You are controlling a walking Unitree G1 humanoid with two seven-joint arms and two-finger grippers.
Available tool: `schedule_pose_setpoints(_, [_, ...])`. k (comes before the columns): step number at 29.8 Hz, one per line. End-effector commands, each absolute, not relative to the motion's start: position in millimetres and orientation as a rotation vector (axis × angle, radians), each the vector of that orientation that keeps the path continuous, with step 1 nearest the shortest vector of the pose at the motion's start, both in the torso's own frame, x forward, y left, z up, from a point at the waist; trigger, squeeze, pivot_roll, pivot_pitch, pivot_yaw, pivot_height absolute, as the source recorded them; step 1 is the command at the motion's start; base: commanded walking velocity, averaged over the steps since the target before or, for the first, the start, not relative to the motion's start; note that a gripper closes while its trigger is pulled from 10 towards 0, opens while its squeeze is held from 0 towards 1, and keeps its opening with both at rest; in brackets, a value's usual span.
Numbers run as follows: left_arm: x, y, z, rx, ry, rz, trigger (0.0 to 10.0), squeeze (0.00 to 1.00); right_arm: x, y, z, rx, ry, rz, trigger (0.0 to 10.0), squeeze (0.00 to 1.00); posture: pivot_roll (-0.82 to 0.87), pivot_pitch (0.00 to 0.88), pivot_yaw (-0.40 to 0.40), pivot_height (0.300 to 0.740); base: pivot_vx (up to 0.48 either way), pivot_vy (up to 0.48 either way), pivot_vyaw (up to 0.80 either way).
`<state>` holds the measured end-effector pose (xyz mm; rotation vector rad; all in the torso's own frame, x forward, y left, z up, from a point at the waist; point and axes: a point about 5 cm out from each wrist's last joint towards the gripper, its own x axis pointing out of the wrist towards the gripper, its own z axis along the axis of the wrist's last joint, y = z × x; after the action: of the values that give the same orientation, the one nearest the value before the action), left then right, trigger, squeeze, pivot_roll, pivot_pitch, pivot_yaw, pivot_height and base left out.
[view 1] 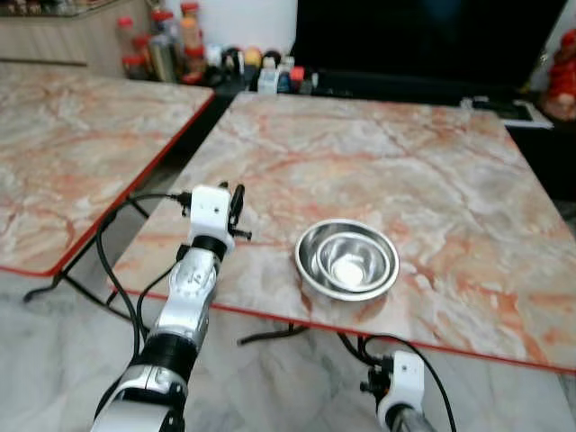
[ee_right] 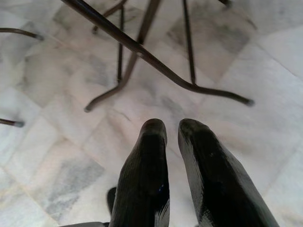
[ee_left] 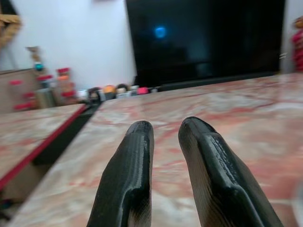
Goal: Setting the table
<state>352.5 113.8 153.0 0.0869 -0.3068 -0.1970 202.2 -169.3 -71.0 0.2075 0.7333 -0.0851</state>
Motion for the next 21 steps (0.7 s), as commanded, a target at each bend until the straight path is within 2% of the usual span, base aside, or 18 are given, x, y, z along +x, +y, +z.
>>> schedule_pose_setpoints(1, [353.8, 113.1, 154.2, 0.099, -0.3, -0.205, 10.0, 0.0, 204.8, -170.8, -69.4, 0.218, 0.724, -0.099, 10.0, 0.0, 0.03, 0.0, -0.009, 0.74, 0.0, 0.48, -0.46])
schedule_pose_setpoints(21, [355.8, 114.2, 158.2, 0.096, -0.309, -0.202, 10.0, 0.0, 206.2, -169.7, -68.6, 0.218, 0.715, -0.096, 10.0, 0.0, 0.03, 0.0, -0.004, 0.74, 0.0, 0.392, -0.02])
